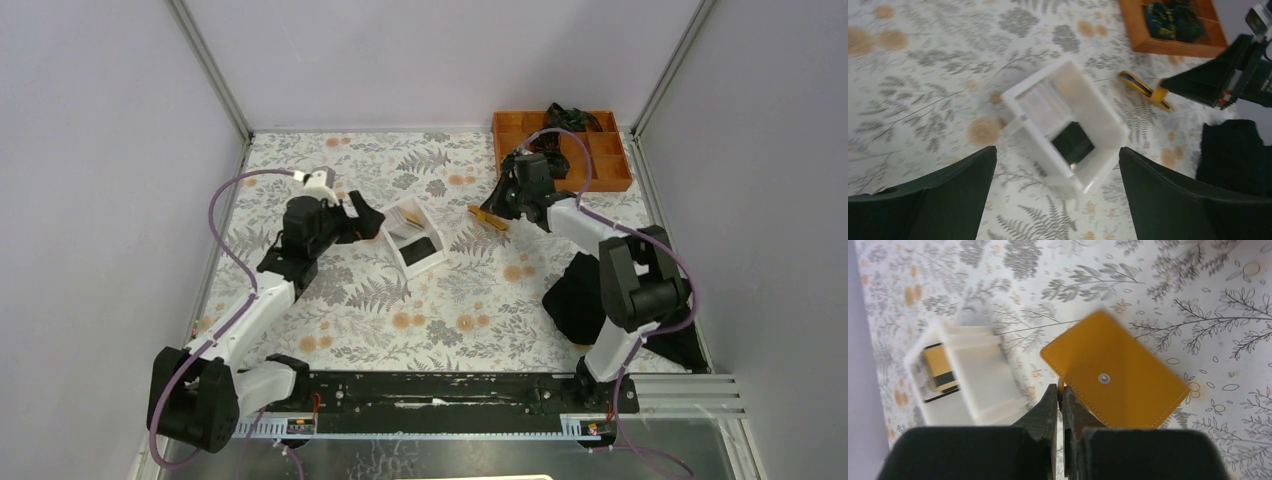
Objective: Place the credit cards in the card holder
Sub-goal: Open the card holder at the center of the board.
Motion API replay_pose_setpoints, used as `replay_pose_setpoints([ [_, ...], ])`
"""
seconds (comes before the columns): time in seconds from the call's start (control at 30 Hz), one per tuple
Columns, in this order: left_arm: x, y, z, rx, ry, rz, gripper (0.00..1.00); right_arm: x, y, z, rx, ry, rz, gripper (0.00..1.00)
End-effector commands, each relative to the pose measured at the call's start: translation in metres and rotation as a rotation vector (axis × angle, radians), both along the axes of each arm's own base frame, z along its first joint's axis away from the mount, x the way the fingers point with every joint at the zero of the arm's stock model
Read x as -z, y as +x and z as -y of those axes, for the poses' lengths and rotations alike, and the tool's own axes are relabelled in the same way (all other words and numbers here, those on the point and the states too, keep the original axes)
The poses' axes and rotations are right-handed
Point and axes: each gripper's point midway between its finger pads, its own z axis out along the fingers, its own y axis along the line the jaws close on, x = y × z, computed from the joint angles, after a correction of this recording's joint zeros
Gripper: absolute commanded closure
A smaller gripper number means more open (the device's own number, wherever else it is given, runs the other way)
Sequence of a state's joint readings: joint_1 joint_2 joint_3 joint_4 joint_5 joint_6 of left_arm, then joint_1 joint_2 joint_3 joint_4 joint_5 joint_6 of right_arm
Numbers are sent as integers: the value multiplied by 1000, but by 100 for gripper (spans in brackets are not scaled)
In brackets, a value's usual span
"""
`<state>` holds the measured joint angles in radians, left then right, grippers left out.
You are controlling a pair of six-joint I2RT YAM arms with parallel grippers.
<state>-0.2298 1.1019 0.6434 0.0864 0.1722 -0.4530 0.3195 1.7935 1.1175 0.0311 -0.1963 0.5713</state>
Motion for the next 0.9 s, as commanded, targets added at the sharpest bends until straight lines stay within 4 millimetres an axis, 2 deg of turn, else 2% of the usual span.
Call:
replay_pose_setpoints([
  [0.0,-30,-1,40,101,14,61,0,-70,0,-9,-53,12,128,100],
  [0.13,-35,-3,73,163,27,66,0,-90,-8,-6,-55,15,153,100],
  [0.33,-28,-3,113,240,45,42,0,-85,-16,-1,-61,-7,138,100],
  [0.5,-22,0,129,255,41,20,0,-75,-23,10,-41,-53,140,100],
  [0.73,-17,14,144,242,46,-46,0,-84,-18,32,34,-145,189,100],
  [0.87,-20,22,165,259,42,-103,0,-80,-26,38,57,-139,210,100],
])
